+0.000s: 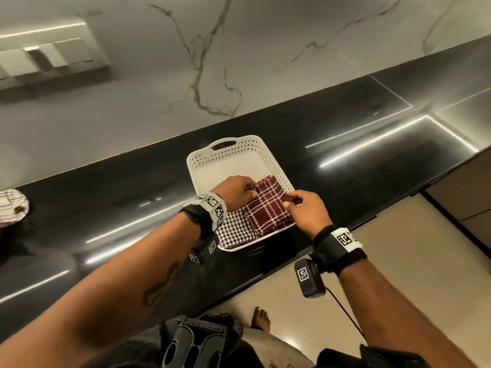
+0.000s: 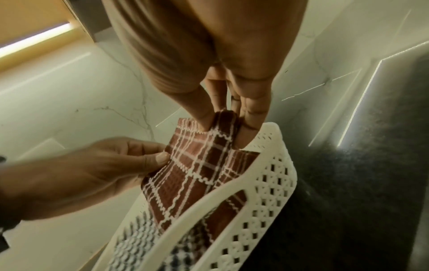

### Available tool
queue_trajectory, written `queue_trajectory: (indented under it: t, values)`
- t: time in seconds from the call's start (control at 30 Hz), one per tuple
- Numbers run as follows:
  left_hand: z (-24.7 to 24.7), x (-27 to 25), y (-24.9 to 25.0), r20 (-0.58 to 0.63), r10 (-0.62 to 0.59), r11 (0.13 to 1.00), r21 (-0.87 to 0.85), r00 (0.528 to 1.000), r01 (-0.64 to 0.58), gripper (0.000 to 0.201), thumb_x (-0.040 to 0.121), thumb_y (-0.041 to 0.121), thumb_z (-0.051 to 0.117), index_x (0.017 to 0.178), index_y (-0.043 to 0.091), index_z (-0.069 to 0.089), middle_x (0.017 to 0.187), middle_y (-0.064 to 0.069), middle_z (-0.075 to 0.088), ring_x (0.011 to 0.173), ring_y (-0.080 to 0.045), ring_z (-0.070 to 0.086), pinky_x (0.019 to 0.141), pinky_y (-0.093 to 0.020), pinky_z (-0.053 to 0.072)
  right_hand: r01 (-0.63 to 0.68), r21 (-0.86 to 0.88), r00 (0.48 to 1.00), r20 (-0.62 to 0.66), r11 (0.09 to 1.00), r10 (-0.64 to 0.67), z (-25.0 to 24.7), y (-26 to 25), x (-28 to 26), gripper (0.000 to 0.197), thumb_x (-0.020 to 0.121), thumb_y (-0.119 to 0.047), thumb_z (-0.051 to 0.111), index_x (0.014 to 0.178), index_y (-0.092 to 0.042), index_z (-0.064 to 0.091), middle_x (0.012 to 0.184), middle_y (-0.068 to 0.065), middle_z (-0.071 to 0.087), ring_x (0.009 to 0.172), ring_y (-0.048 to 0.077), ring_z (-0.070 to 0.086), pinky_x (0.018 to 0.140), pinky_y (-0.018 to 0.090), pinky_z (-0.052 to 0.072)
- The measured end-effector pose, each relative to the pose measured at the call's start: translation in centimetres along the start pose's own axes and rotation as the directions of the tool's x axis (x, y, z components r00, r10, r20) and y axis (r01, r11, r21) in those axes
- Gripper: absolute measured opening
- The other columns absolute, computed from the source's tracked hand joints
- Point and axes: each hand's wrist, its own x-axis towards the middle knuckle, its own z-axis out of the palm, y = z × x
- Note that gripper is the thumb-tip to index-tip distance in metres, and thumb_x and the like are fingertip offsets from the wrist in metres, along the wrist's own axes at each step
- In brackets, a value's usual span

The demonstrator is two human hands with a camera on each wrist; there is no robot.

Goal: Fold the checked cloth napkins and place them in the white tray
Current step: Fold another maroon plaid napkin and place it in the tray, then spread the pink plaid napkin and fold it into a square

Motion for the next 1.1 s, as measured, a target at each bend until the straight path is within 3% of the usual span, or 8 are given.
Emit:
queue_trajectory:
  t: [0.13,0.2,0.3,0.37,0.6,0.77,0.93,1.1]
  values:
    - [1.5,3.0,0.0,0.028,-0.075,0.994,0.087,0.997,0.072,0.033,0.099,0.033,0.056,0.128,0.020,0.063,0.122,-0.002,0.067,0.112,-0.024,0.061,0.101,-0.043,0.048,-0.009,-0.107,1.000,-0.002,0.994,0.009,-0.1,1.2,1.8,0.015,0.092,-0.015,0.067,0.107,-0.019,0.065,0.097,-0.003,0.065,0.078,0.002,0.060,0.066,0.016,0.046]
    - [1.9,3.3,-0.3,0.051,-0.112,0.987,0.123,0.992,0.105,0.033,0.099,0.035,0.055,0.128,0.022,0.063,0.123,-0.002,0.067,0.112,-0.024,0.061,0.101,-0.044,0.048,0.007,-0.158,1.000,0.026,0.987,-0.003,0.5,1.8,2.3,0.015,0.093,-0.015,0.065,0.108,-0.018,0.065,0.101,-0.002,0.065,0.080,0.005,0.061,0.065,0.013,0.044]
    - [2.2,3.5,-0.6,0.076,-0.136,0.985,0.122,0.988,0.126,0.035,0.098,0.036,0.057,0.129,0.021,0.063,0.126,-0.002,0.066,0.114,-0.023,0.060,0.102,-0.043,0.047,0.004,-0.206,0.999,0.048,0.978,0.006,1.2,2.1,2.5,0.016,0.093,-0.019,0.062,0.109,-0.019,0.065,0.110,0.002,0.068,0.091,0.016,0.067,0.080,0.034,0.058]
    - [2.0,3.5,-0.6,0.078,-0.141,0.985,0.112,0.987,0.132,0.035,0.097,0.036,0.058,0.129,0.021,0.063,0.126,-0.001,0.065,0.114,-0.021,0.060,0.102,-0.041,0.047,0.000,-0.280,0.998,0.058,0.960,0.017,1.3,2.0,2.6,0.016,0.093,-0.023,0.060,0.107,-0.020,0.064,0.110,0.002,0.068,0.091,0.018,0.068,0.081,0.041,0.059]
    - [1.7,3.4,0.1,0.064,-0.107,0.991,0.084,0.992,0.101,0.037,0.094,0.034,0.065,0.129,0.021,0.065,0.121,0.002,0.069,0.110,-0.016,0.062,0.098,-0.032,0.046,0.051,-0.569,0.998,0.052,0.821,-0.026,2.0,0.4,2.1,0.019,0.094,-0.022,0.055,0.111,-0.014,0.055,0.103,0.008,0.067,0.088,0.027,0.068,0.078,0.045,0.059]
    - [0.6,2.5,-0.7,0.087,-0.090,0.995,0.054,0.992,0.086,0.053,0.097,0.044,0.058,0.145,0.024,0.047,0.134,0.005,0.063,0.124,-0.016,0.056,0.109,-0.039,0.040,0.136,-0.578,0.987,0.011,0.804,-0.159,3.0,-1.6,1.1,0.027,0.093,-0.021,0.056,0.118,-0.011,0.053,0.113,0.010,0.064,0.100,0.028,0.063,0.086,0.044,0.056]
    - [-3.3,-1.2,-4.6,-0.162,-0.112,0.993,0.003,0.980,0.114,0.047,0.099,0.042,0.053,0.143,0.024,0.048,0.135,0.004,0.061,0.122,-0.017,0.058,0.108,-0.039,0.043,0.443,-0.579,0.891,0.196,0.684,-0.410,8.1,-5.2,-0.9,0.043,0.093,-0.023,0.055,0.133,-0.006,0.050,0.129,0.013,0.055,0.121,0.029,0.049,0.109,0.043,0.039]
    - [-7.2,-12.3,-15.9,-0.262,-0.304,0.952,-0.059,0.916,0.299,0.039,0.095,0.038,0.054,0.131,0.024,0.058,0.126,0.000,0.066,0.115,-0.021,0.062,0.101,-0.041,0.049,0.659,-0.471,0.751,0.373,0.587,-0.545,19.5,-9.9,-5.3,0.032,0.083,-0.018,0.056,0.113,-0.005,0.059,0.111,0.015,0.060,0.107,0.032,0.053,0.100,0.042,0.043]
